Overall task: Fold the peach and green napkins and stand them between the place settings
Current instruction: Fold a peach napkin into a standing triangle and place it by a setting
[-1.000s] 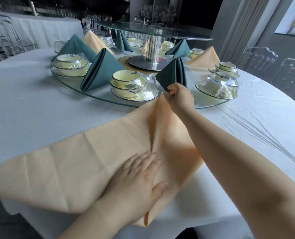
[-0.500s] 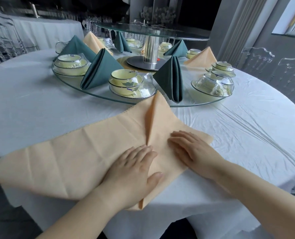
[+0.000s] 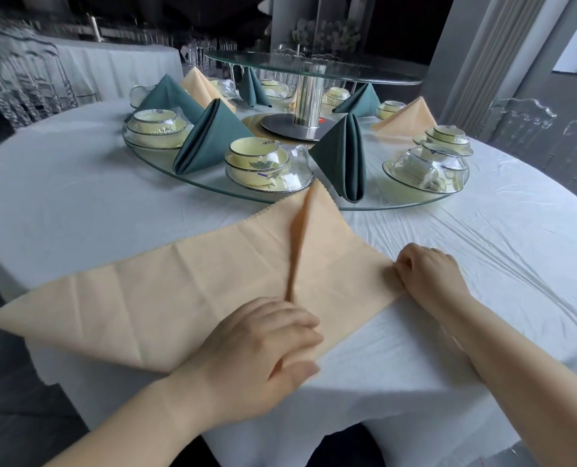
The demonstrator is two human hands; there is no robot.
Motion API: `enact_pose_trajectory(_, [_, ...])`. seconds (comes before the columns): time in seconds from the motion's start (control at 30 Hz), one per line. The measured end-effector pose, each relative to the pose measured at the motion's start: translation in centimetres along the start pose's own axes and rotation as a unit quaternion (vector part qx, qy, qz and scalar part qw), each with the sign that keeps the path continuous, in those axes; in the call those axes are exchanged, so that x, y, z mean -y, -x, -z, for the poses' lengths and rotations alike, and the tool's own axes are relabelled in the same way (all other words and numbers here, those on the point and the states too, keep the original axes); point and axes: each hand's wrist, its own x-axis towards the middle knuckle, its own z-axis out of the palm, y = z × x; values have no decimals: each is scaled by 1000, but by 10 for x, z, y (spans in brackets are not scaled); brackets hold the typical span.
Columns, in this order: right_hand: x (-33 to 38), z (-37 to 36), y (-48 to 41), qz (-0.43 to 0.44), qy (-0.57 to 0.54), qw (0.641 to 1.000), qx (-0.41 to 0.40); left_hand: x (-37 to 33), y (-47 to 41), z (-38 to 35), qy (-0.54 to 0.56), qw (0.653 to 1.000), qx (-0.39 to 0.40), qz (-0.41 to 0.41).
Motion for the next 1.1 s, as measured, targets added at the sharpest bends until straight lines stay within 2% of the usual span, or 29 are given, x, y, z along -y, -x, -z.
enact_pose_trajectory(0.13, [1,0,3,15,-29,999,-8,5,24,2,-83,996,27,-29])
enact_pose_trajectory(0.33, [2,-2,-1,23,0,1000,-8,7,20,-1,-79,995,-45,-33])
enact_pose_trajectory(0.53, [-9,1,-28,53,66,996,-28,-7,-12,-13,-89,993,-72,-13])
enact_pose_trajectory(0.63, [0,5,-24,79,9,994,-75,-16,-16,-24,-105,993,-59,3])
enact_pose_trajectory(0.73, [26,13,16,200,-133,960,-146,-15,-5,-26,-95,993,-75,15])
enact_pose_trajectory(0.8, [41,17,54,298,-215,924,-107,-10,11,-20,-111,989,-92,14])
enact_pose_trajectory(0.9, [46,4,91,414,-232,879,-42,1,45,-3,-155,983,-96,10])
enact_pose_trajectory(0.97, [47,-8,100,443,-228,865,-54,11,71,11,-188,979,-73,21])
enact_pose_trajectory(1.1, [49,-17,104,432,-254,861,-94,43,114,33,-242,968,-30,59])
